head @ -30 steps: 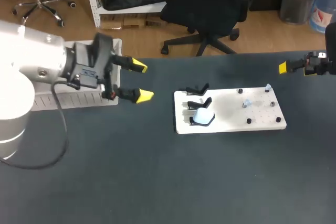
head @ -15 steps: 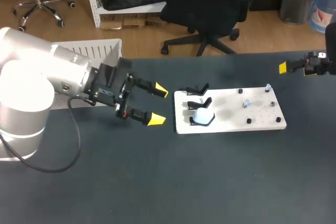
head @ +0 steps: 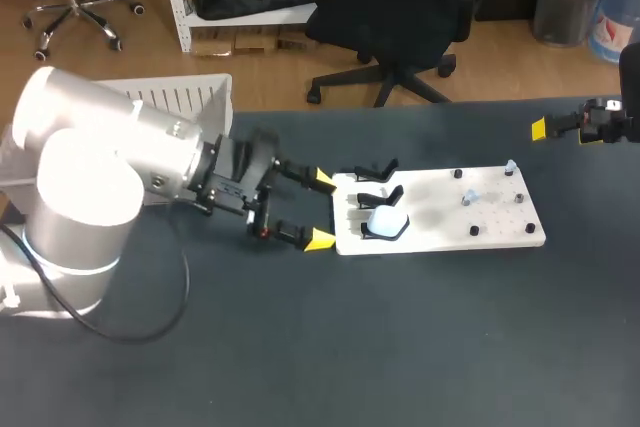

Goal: Pick up each earbud case from the left stands, insert the matching earbuds, close the lid, and place the case in the box.

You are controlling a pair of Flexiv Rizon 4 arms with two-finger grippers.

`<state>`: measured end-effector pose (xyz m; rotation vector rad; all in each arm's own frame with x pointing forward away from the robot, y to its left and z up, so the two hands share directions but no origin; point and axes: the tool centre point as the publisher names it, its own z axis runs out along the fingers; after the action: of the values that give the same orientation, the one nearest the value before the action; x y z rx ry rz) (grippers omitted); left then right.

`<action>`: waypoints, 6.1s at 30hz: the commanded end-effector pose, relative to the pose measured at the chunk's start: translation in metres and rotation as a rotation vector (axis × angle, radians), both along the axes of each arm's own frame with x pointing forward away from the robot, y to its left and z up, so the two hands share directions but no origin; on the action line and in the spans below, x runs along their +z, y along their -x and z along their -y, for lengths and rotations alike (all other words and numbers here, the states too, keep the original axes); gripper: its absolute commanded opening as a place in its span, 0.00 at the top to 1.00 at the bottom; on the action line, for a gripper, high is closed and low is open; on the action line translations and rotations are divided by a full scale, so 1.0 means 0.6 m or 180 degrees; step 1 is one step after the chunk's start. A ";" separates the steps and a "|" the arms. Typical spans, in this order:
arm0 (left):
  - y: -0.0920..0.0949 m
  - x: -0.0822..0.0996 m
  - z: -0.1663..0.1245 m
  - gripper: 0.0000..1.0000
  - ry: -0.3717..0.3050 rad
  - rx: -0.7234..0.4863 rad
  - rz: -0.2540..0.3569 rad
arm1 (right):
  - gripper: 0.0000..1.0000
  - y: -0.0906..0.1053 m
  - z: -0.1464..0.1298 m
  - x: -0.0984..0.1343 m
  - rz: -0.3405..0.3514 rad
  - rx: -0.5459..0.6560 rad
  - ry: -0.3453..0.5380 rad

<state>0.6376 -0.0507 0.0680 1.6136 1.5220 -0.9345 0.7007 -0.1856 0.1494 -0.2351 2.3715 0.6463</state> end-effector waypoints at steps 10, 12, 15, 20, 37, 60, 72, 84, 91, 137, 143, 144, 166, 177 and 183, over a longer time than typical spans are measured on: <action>-0.006 -0.031 0.025 0.14 -0.0110 0.0001 -0.0096 | 0.00 0.000 0.001 0.000 -0.0002 0.0005 -0.0001; -0.009 -0.037 0.031 0.14 -0.0131 0.0013 -0.0106 | 0.00 0.000 0.001 0.000 -0.0002 0.0005 -0.0001; -0.015 -0.042 0.036 0.17 -0.0145 0.0065 -0.0152 | 0.00 0.000 0.001 0.000 -0.0002 0.0005 -0.0001; -0.028 -0.047 0.047 0.24 -0.0134 0.0149 -0.0192 | 0.00 0.000 0.001 0.000 -0.0002 0.0005 -0.0001; -0.054 -0.058 0.062 0.51 -0.0122 0.0147 -0.0278 | 0.00 0.000 0.001 0.000 -0.0002 0.0005 -0.0001; -0.039 -0.065 0.082 0.52 -0.0101 0.0026 -0.0377 | 0.00 0.000 0.001 0.000 -0.0002 0.0005 -0.0001; -0.038 -0.072 0.098 0.57 -0.0097 0.0031 -0.0407 | 0.00 0.000 0.001 0.000 -0.0002 0.0005 -0.0001; -0.040 -0.074 0.112 0.57 -0.0053 0.0054 -0.0424 | 0.00 0.000 0.001 0.000 -0.0002 0.0005 -0.0001; -0.041 -0.077 0.114 0.56 0.0008 0.0074 -0.0459 | 0.00 0.000 0.001 0.000 -0.0002 0.0005 -0.0001; -0.053 -0.090 0.120 0.66 0.0292 -0.0017 -0.0317 | 0.00 0.000 0.001 0.000 -0.0002 0.0005 -0.0001; -0.049 -0.085 0.115 1.00 0.0319 -0.0034 -0.0299 | 0.00 0.000 0.001 0.000 -0.0002 0.0005 -0.0001; -0.047 -0.085 0.114 1.00 0.0323 -0.0040 -0.0298 | 0.00 0.000 0.001 0.000 -0.0002 0.0005 -0.0001; -0.030 0.145 0.085 1.00 0.1570 0.0017 0.0190 | 0.00 0.000 0.001 0.000 -0.0002 0.0005 -0.0001; -0.030 0.145 0.085 1.00 0.1570 0.0017 0.0190 | 0.00 0.000 0.001 0.000 -0.0002 0.0005 -0.0001; -0.030 0.145 0.085 1.00 0.1570 0.0017 0.0190 | 0.00 0.000 0.001 0.000 -0.0002 0.0005 -0.0001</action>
<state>0.6578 -0.1007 0.1556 1.2745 1.1364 -1.1502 0.7007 -0.1856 0.1494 -0.2350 2.3716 0.6464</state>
